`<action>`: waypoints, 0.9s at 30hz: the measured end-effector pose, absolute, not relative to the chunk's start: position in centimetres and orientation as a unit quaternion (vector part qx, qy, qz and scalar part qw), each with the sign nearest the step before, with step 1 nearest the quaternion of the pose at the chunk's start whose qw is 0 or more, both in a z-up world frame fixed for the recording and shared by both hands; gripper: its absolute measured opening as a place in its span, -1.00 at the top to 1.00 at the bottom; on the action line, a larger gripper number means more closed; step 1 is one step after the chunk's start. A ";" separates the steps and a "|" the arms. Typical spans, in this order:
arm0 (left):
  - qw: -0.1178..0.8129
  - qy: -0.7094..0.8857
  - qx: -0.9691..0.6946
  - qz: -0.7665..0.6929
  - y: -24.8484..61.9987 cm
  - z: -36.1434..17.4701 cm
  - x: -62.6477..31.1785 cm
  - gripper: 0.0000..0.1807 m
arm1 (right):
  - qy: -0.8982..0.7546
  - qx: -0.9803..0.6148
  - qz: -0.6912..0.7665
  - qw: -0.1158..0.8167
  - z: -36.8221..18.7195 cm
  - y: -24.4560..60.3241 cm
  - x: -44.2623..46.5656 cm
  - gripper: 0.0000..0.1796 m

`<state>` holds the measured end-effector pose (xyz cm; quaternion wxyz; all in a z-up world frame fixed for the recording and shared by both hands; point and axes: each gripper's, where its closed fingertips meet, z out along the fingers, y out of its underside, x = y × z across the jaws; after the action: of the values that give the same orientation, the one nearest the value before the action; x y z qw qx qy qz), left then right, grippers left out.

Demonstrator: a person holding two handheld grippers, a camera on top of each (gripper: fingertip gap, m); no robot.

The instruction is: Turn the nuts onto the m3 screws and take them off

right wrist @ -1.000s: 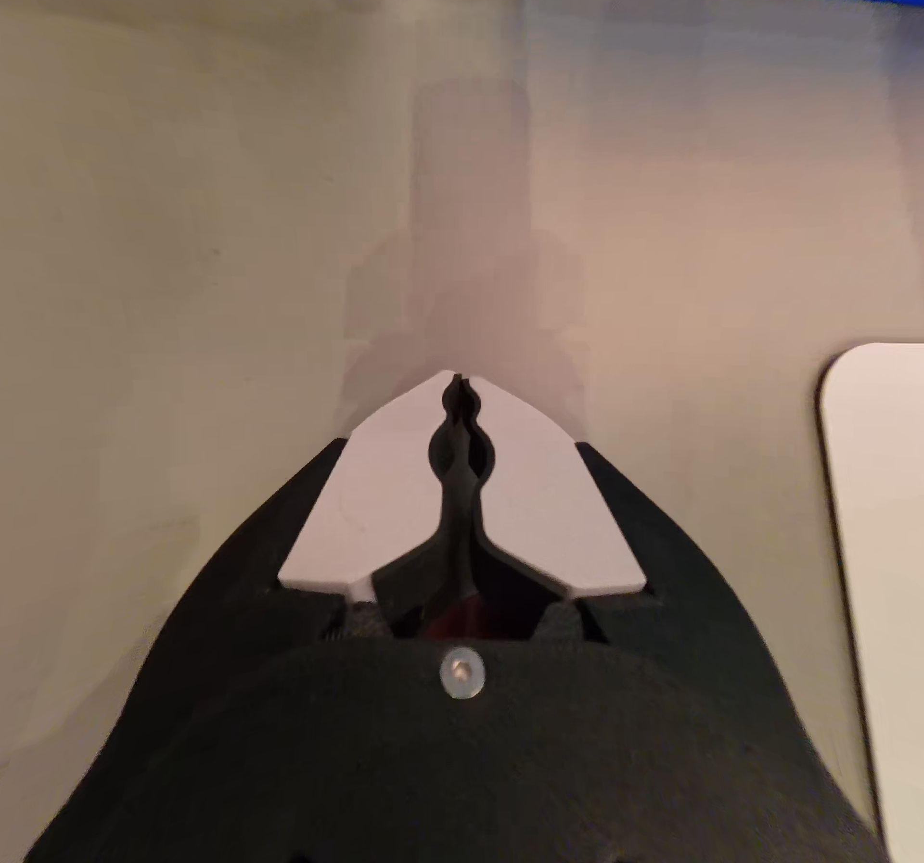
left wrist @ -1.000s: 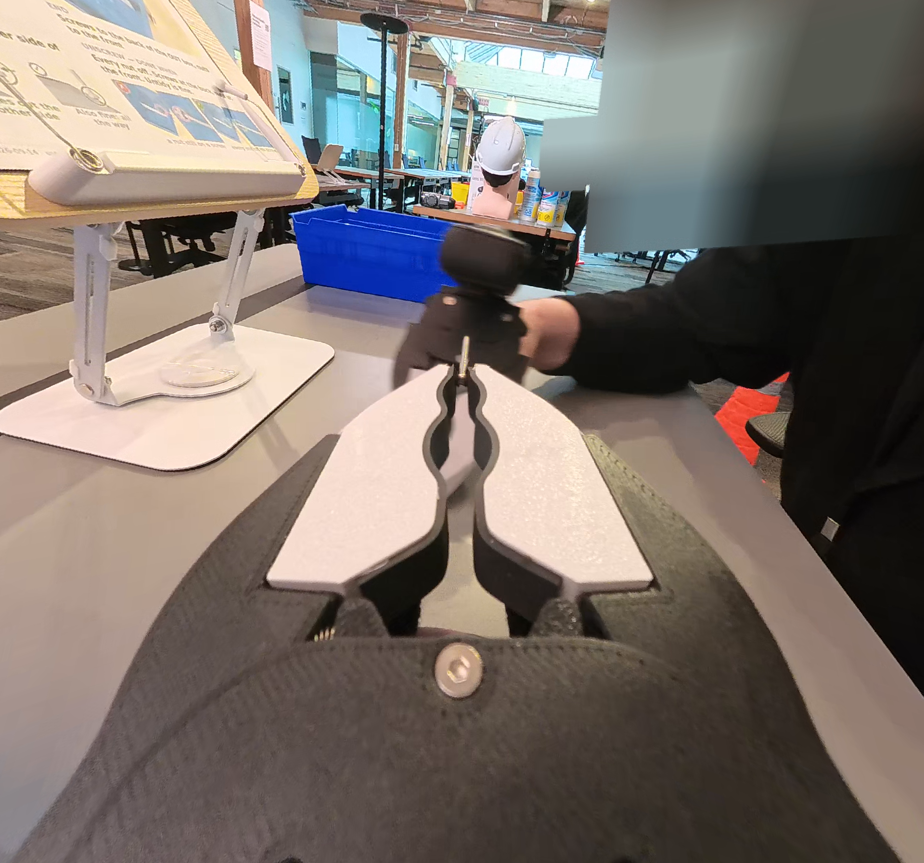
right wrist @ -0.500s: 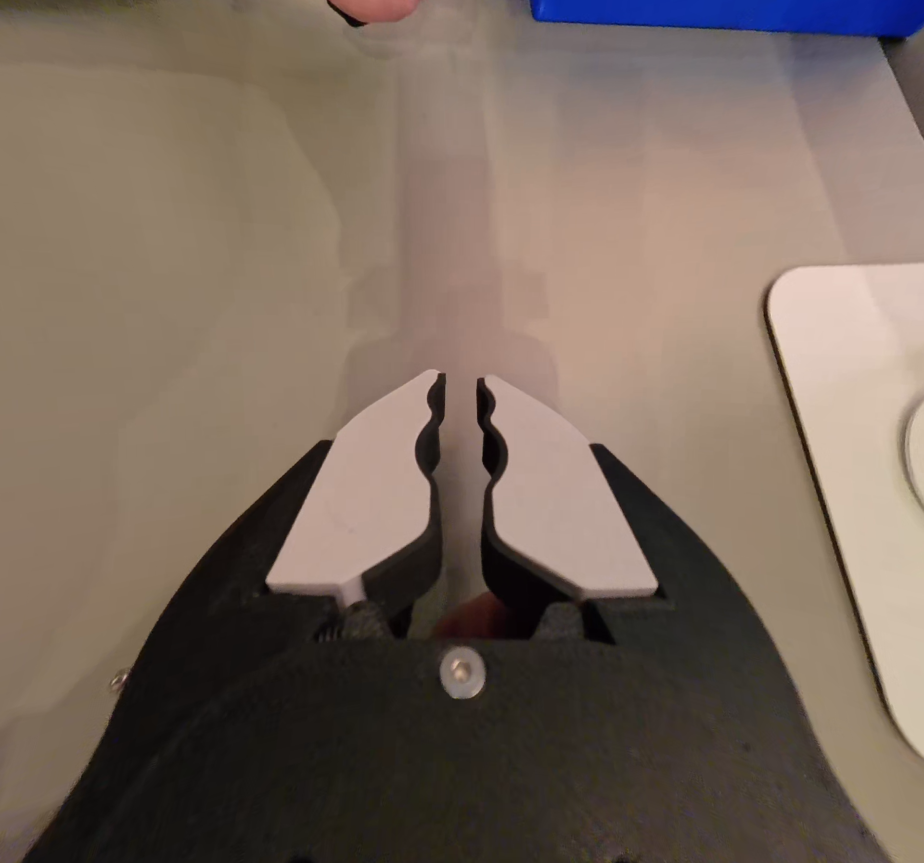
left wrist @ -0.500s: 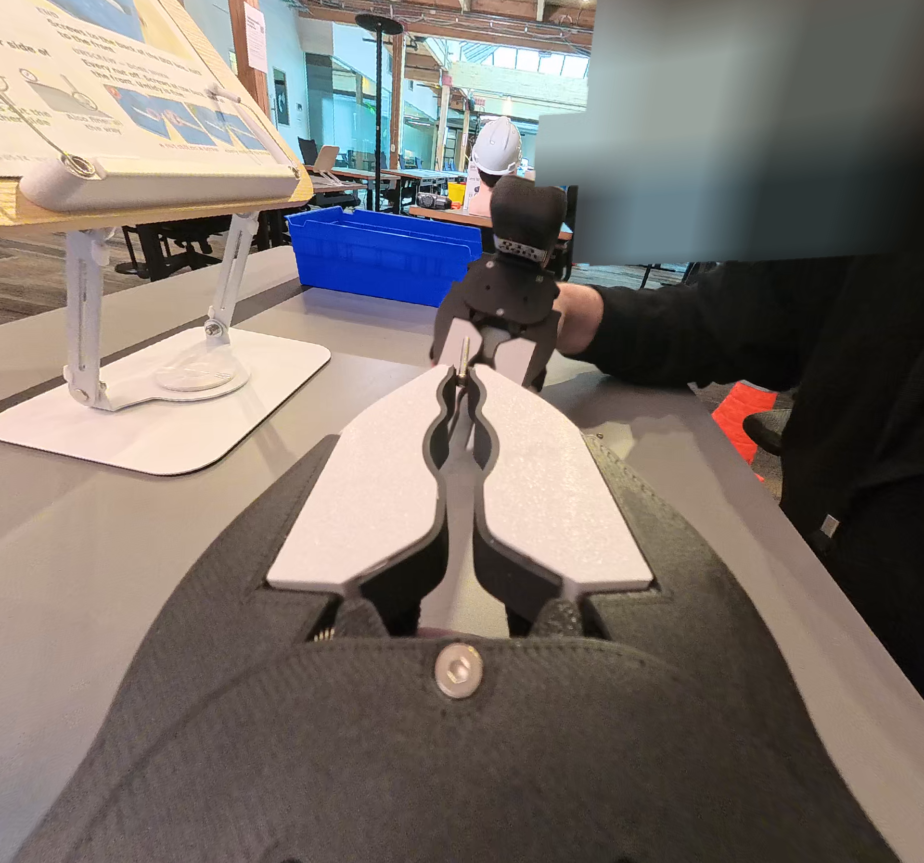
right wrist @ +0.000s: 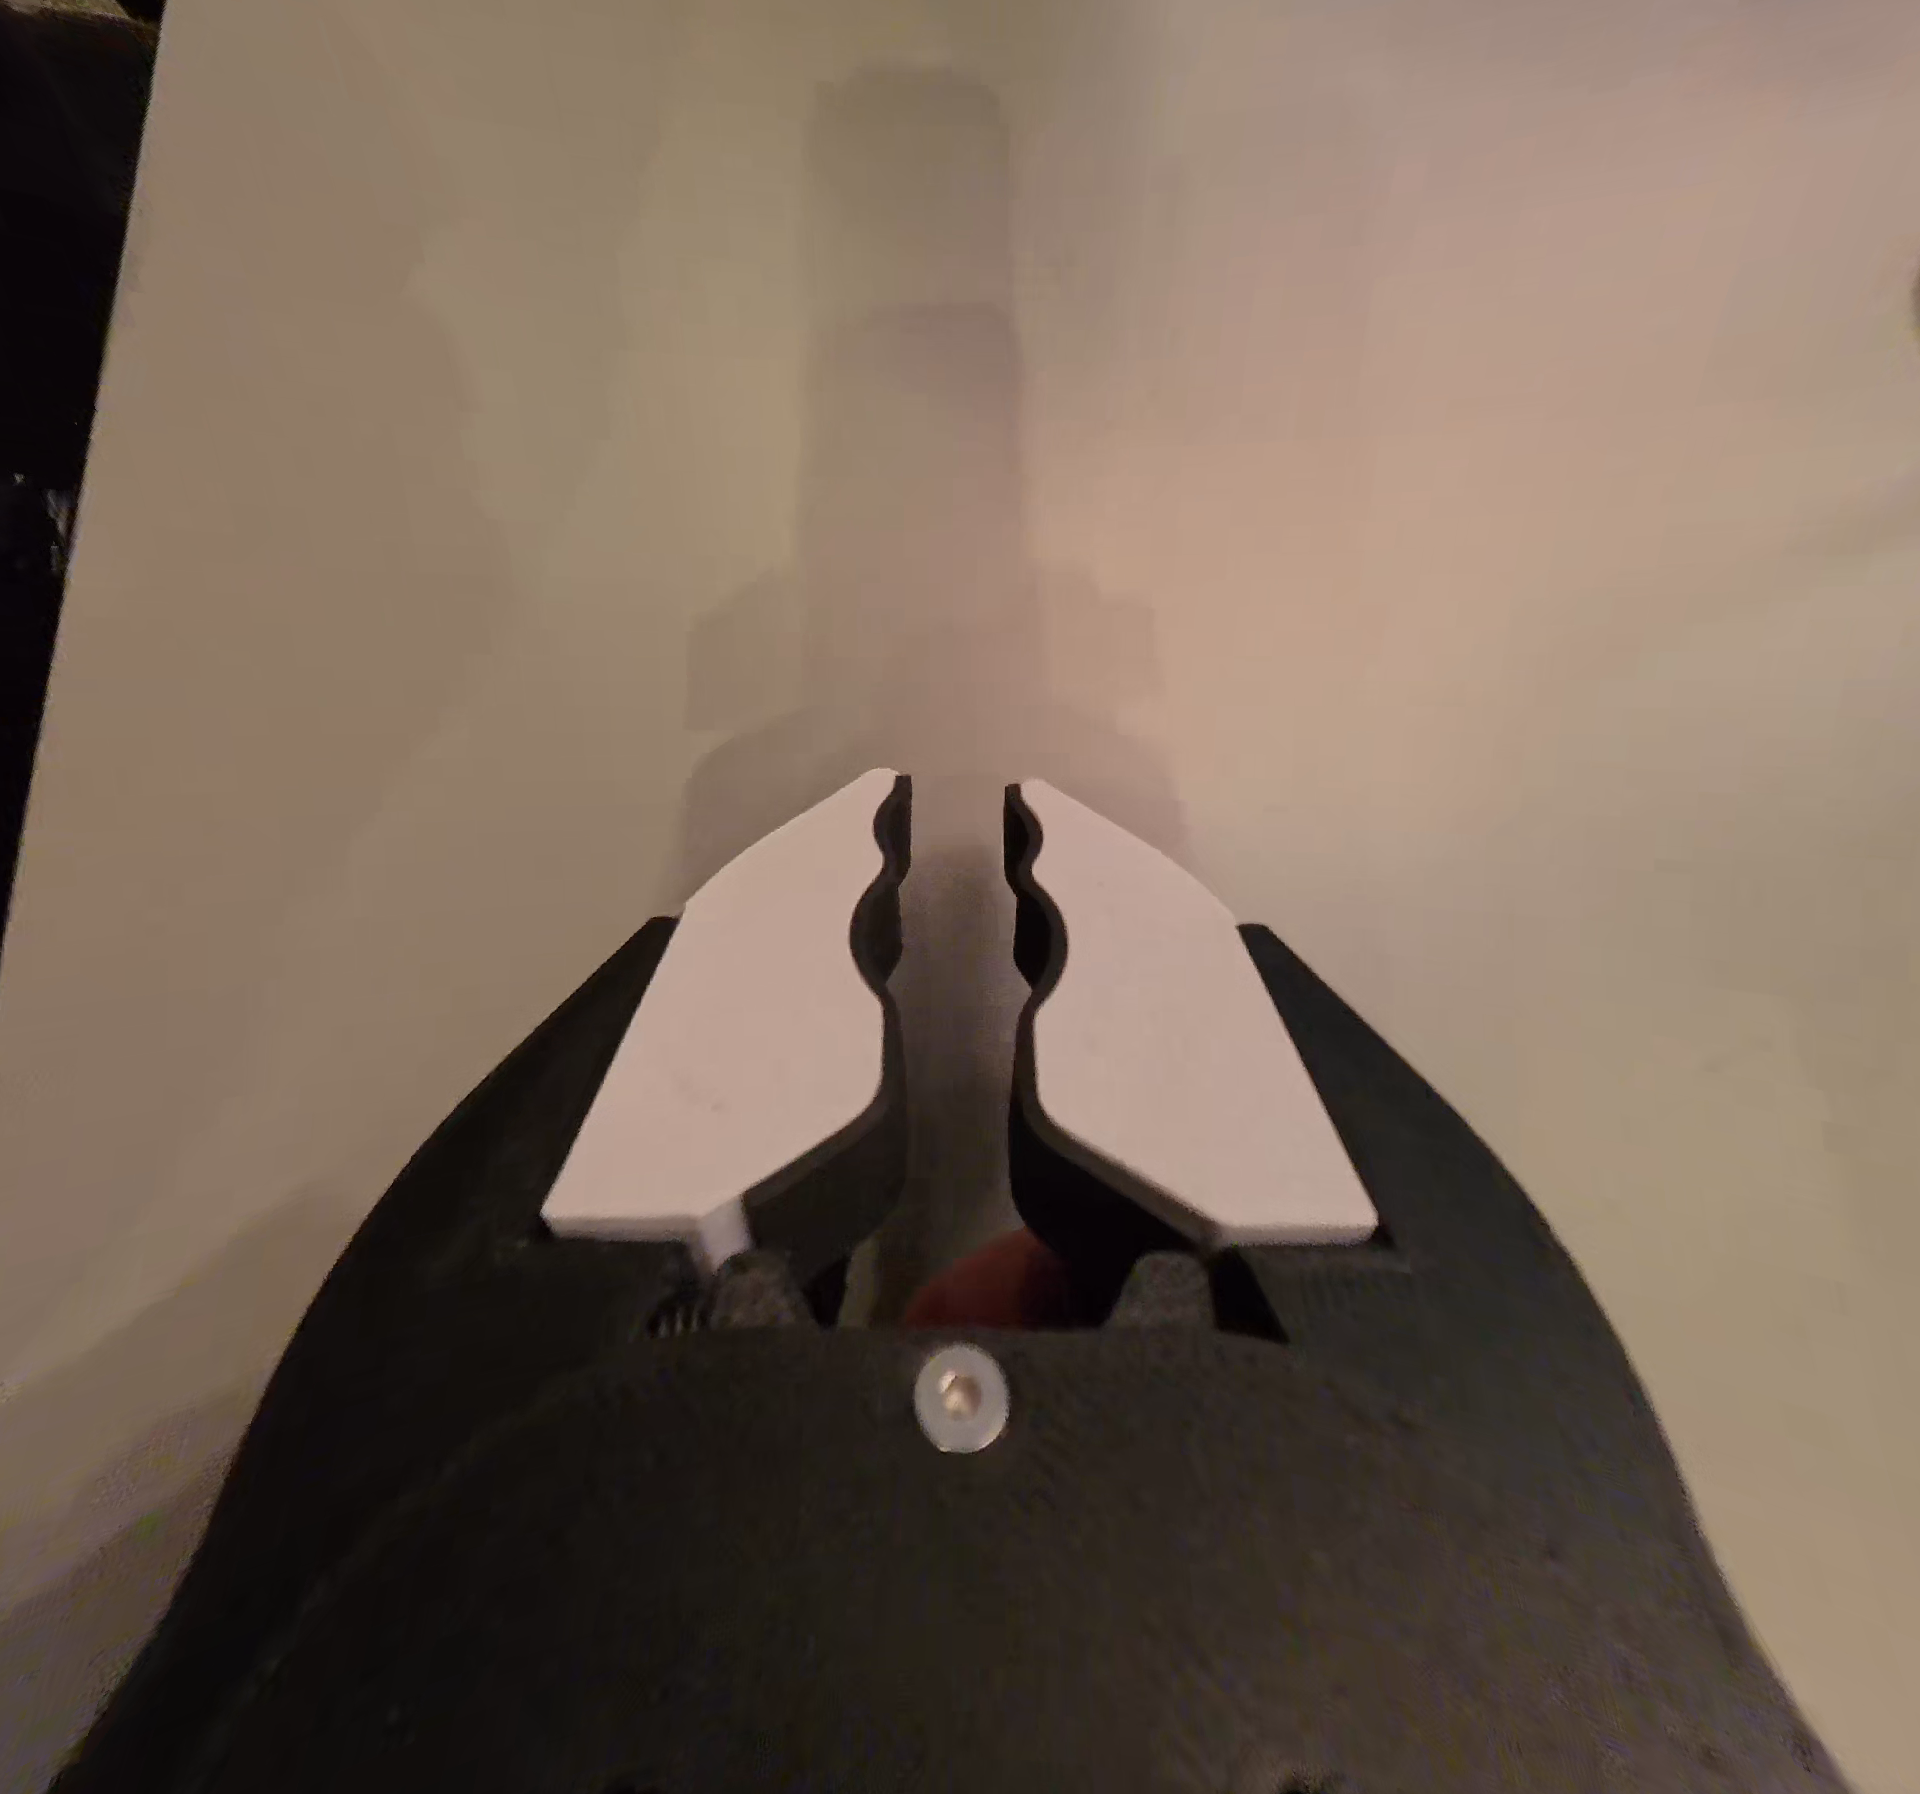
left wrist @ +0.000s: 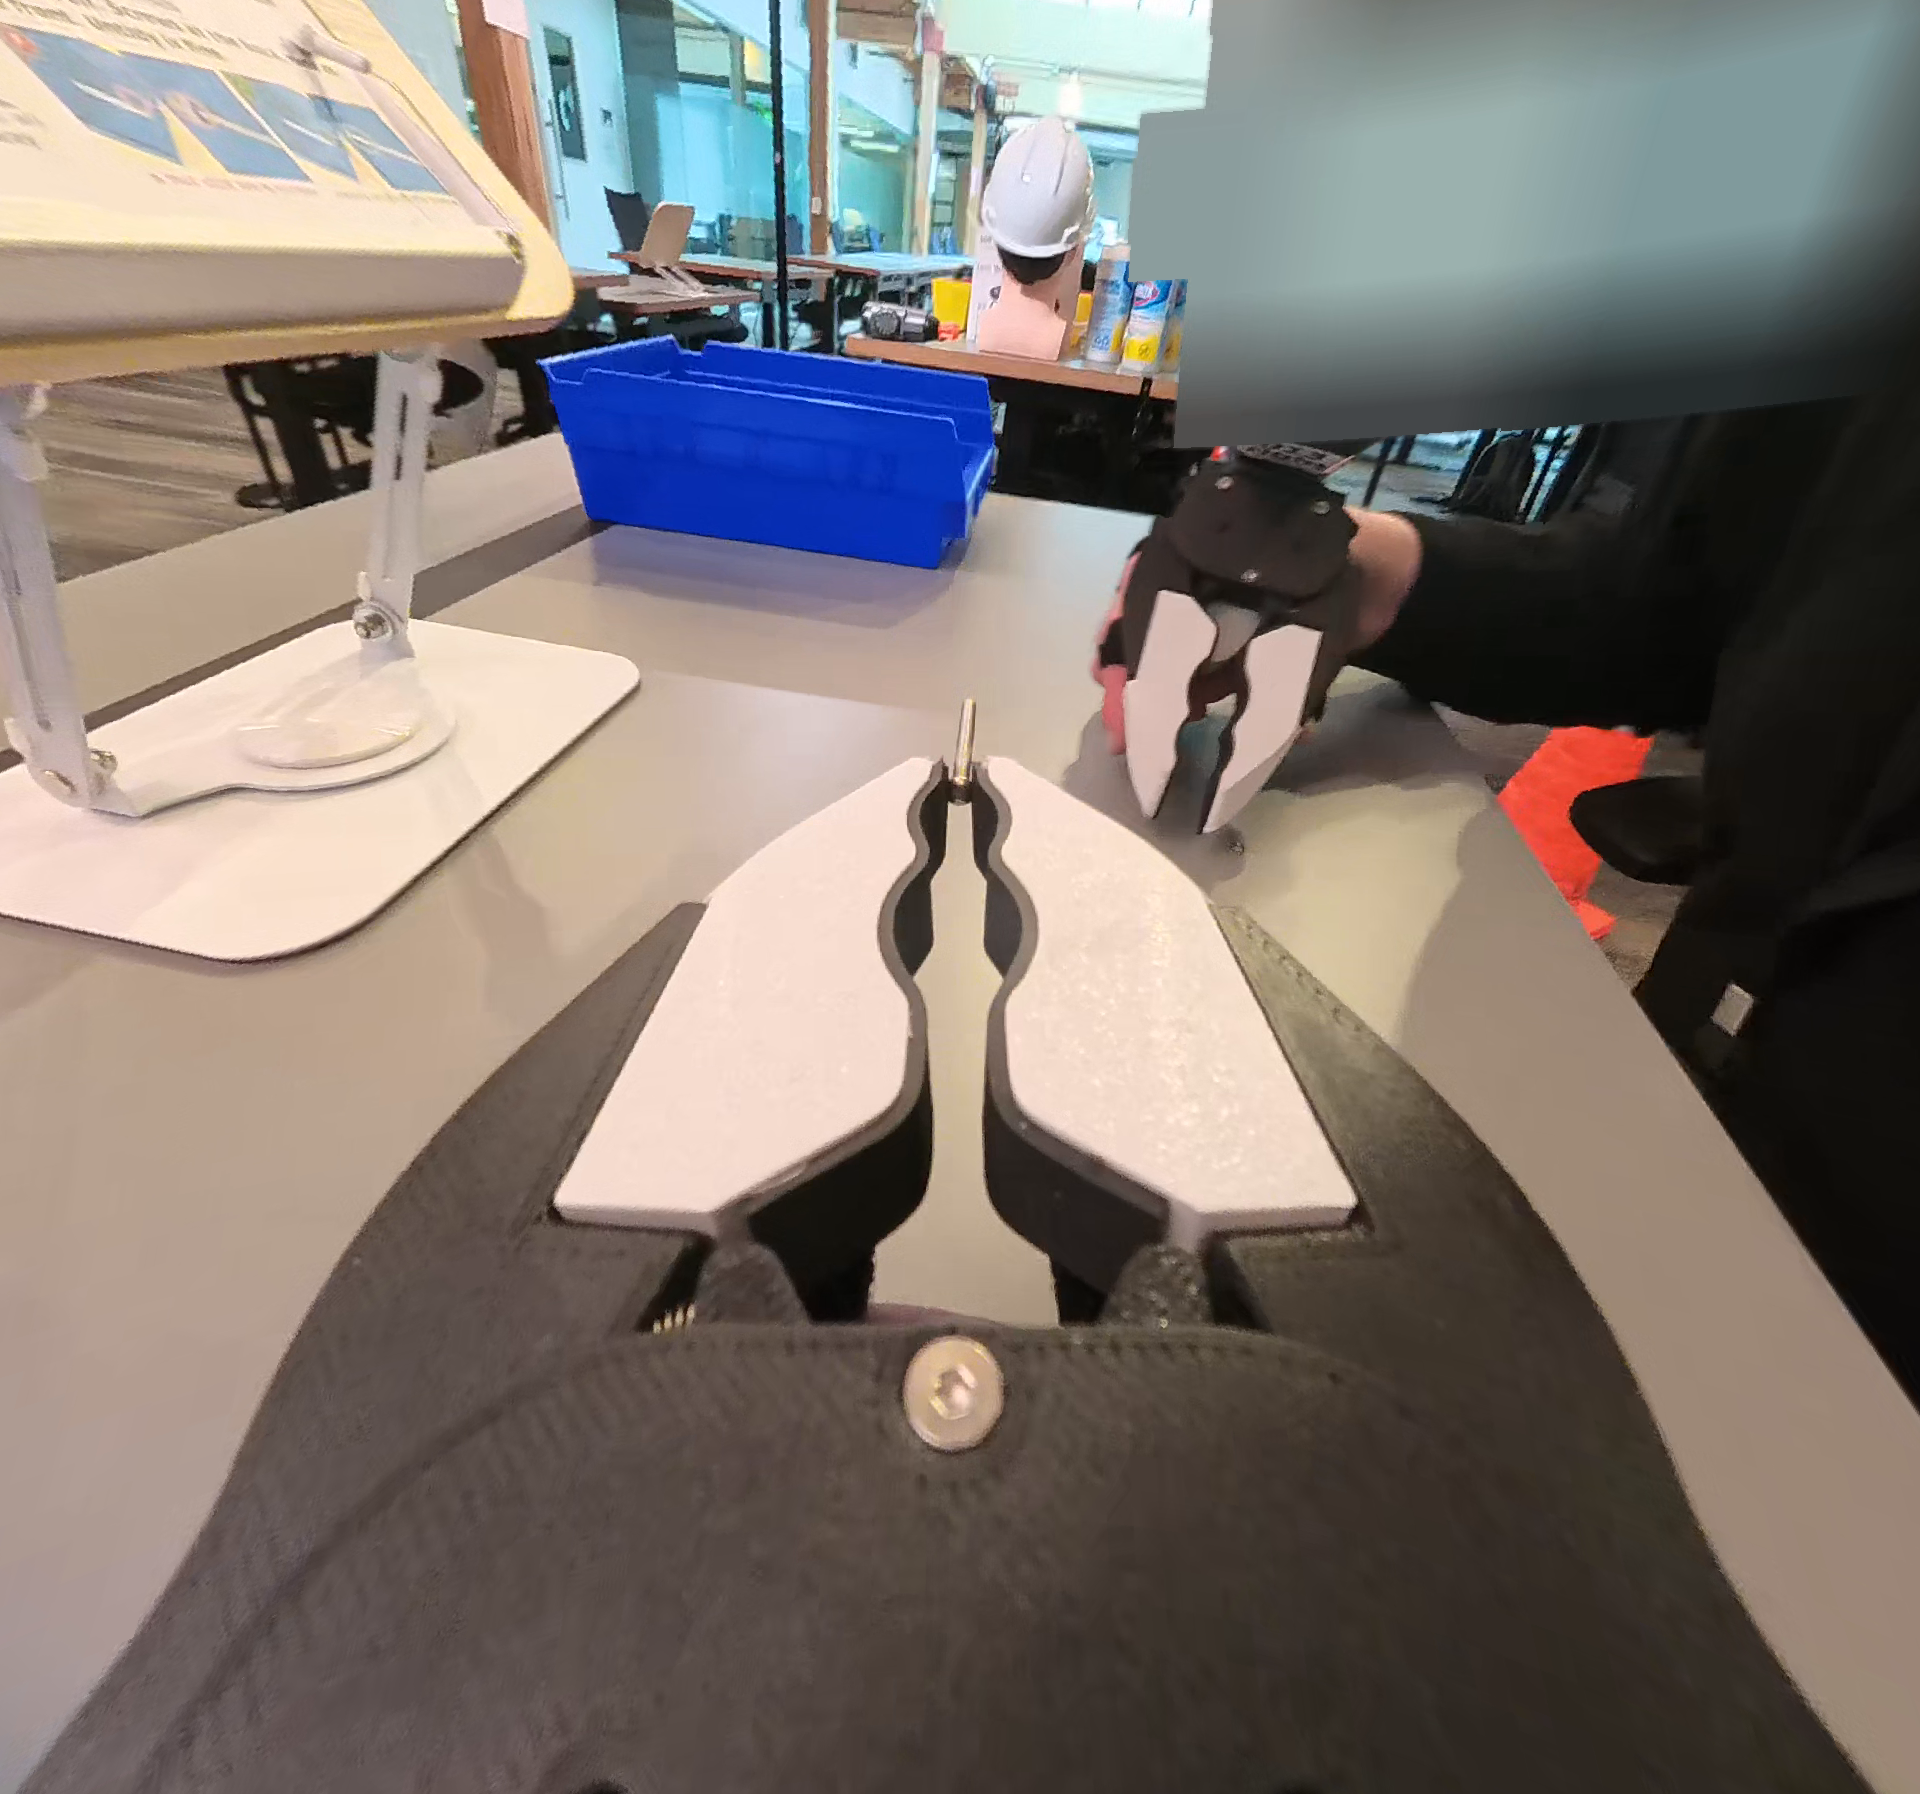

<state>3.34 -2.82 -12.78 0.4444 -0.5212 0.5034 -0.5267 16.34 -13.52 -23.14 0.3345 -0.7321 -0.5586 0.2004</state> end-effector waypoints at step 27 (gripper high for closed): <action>0.436 0.493 -0.527 -0.537 -5.5 -13.7 3.8 0.96 | -0.532 -0.766 0.186 0.309 -24.3 -16.4 16.5 0.88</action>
<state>3.79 -5.54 -13.66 0.4364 -0.5273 0.4933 -0.5368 16.52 -16.37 -24.31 0.3094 -0.7661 -0.5318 0.1860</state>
